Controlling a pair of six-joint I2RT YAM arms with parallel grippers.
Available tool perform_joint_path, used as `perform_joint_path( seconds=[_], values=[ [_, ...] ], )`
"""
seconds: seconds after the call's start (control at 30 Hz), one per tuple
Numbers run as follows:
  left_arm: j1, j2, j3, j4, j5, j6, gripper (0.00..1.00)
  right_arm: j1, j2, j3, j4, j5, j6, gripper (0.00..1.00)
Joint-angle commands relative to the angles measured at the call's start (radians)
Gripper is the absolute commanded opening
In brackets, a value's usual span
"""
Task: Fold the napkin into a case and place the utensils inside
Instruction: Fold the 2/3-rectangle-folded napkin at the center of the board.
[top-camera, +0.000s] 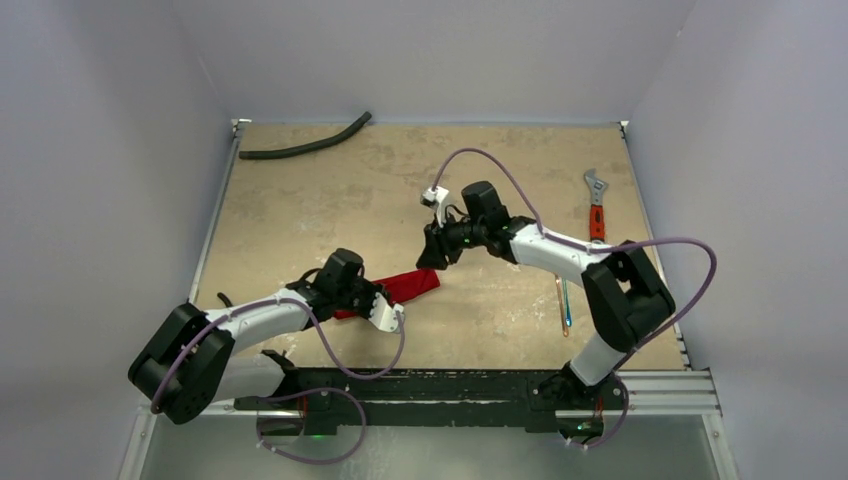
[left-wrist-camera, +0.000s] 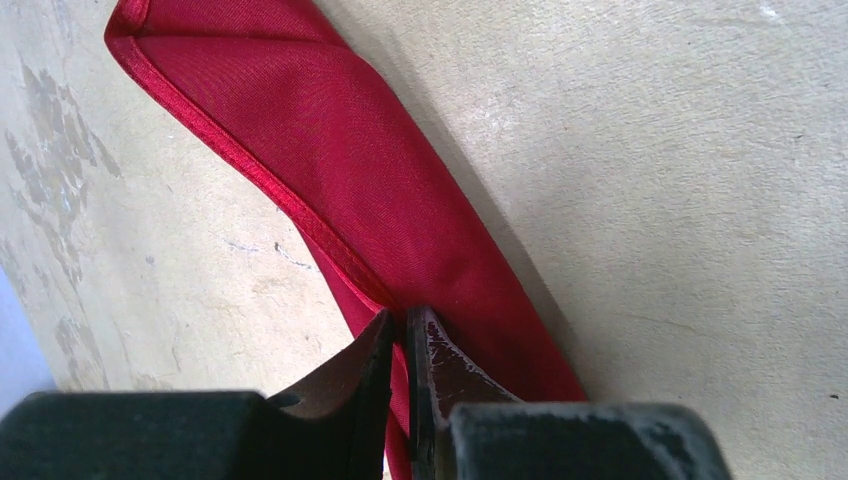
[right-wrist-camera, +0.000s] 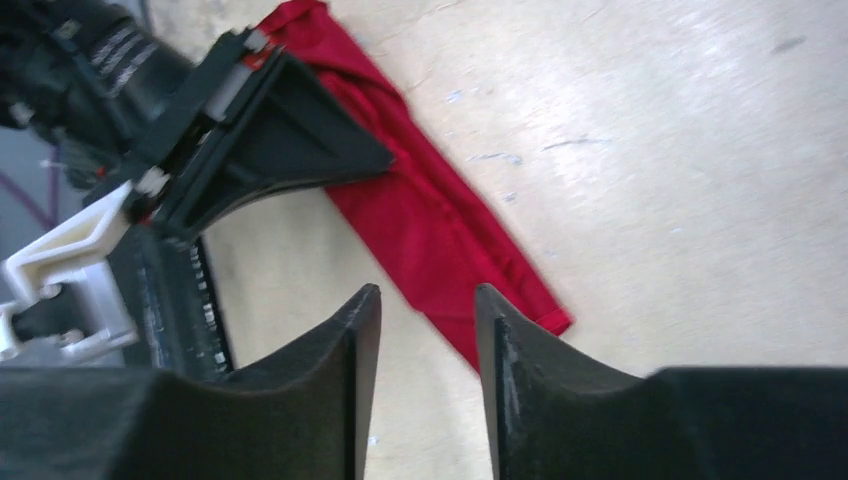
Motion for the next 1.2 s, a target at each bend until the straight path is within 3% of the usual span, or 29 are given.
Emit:
perform_joint_path(
  seconds=[0.0,0.13,0.27,0.47,0.8,1.07,1.17],
  values=[
    [0.000,0.013,-0.044,-0.097,-0.037,-0.015,0.10,0.020,-0.074,-0.111,0.098,-0.066,0.126,0.32],
    [0.000,0.010,-0.045,-0.103,-0.039,-0.013,0.10,0.021,-0.115,-0.220,0.288,-0.160,0.242,0.11],
    [0.000,0.008,-0.041,-0.099,-0.039,-0.016,0.10,0.022,-0.047,-0.246,0.465,-0.221,0.361,0.04],
    [0.000,0.008,-0.044,-0.102,-0.048,-0.007,0.10,0.022,0.051,-0.225,0.597,-0.225,0.439,0.04],
    [-0.001,0.005,-0.058,-0.095,-0.056,0.018,0.10,0.016,0.231,-0.190,0.575,-0.111,0.482,0.03],
    [-0.001,0.004,-0.070,-0.078,-0.065,0.038,0.10,0.016,0.165,-0.192,0.470,0.019,0.434,0.03],
    [0.000,0.003,-0.071,-0.083,-0.067,0.040,0.09,0.016,0.121,-0.191,0.489,0.001,0.454,0.04]
  ],
)
